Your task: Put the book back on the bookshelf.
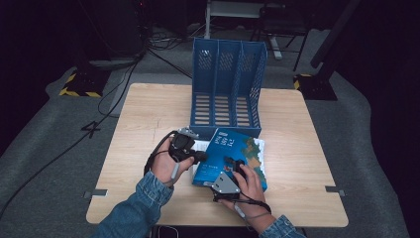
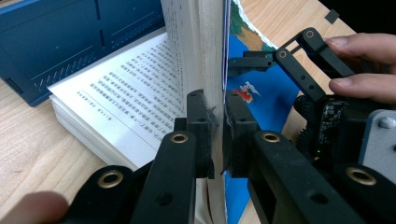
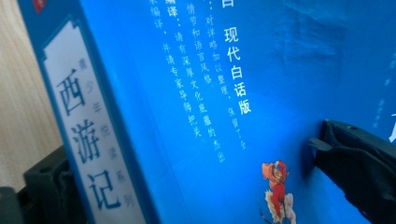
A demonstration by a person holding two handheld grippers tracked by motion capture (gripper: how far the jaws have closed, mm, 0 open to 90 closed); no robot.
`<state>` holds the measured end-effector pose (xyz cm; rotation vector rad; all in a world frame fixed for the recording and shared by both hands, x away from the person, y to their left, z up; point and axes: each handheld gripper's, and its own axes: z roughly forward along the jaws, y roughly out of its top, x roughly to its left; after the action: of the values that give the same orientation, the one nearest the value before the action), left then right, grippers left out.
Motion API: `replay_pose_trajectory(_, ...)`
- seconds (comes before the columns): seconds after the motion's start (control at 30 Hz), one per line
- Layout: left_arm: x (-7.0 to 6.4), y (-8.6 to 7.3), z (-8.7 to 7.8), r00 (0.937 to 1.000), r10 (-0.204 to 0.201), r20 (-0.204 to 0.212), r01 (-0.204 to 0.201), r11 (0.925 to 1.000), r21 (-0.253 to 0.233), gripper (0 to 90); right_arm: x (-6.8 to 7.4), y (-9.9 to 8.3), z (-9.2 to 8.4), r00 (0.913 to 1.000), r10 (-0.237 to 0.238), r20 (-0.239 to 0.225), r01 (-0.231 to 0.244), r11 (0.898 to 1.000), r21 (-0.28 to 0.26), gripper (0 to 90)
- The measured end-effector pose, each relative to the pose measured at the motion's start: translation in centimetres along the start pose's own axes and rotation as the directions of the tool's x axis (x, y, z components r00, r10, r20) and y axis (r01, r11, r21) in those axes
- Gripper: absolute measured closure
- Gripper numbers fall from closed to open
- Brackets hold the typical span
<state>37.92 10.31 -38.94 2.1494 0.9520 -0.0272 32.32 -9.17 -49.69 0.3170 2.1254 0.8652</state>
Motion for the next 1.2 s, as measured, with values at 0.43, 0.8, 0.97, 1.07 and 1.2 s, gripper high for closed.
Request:
replay_pose_trajectory(0.43,0.8,-0.7,0.9,0.9995,-0.03,0.002,0.03,0.9992,0.026,83.0,1.4,-0.6,1.5,0.9977,0.037,0.057,-0.037,0.999,-0.009,0.1)
replay_pose_trajectory(0.8,0.5,-0.8,1.0,0.9996,-0.027,0.006,0.027,0.9995,0.019,83.0,1.6,-0.4,1.7,0.9947,0.03,0.098,-0.031,1.0,0.003,0.0)
replay_pose_trajectory(0.97,0.5,-0.8,1.0,0.9997,-0.024,0.001,0.024,0.9996,0.011,82.9,1.5,-0.4,1.9,0.9947,0.033,0.098,-0.034,0.999,0.006,0.0)
replay_pose_trajectory(1.07,0.5,-0.9,1.0,0.9996,-0.027,0.002,0.027,0.9996,0.005,83.0,1.5,-0.3,1.9,0.9945,0.031,0.1,-0.032,0.999,0.011,0.0)
replay_pose_trajectory(1.2,0.3,-0.8,1.1,0.9997,-0.023,-0.002,0.023,0.9997,-0.003,83.0,1.3,0.1,2.1,0.9947,0.02,0.101,-0.025,0.998,0.051,0.0)
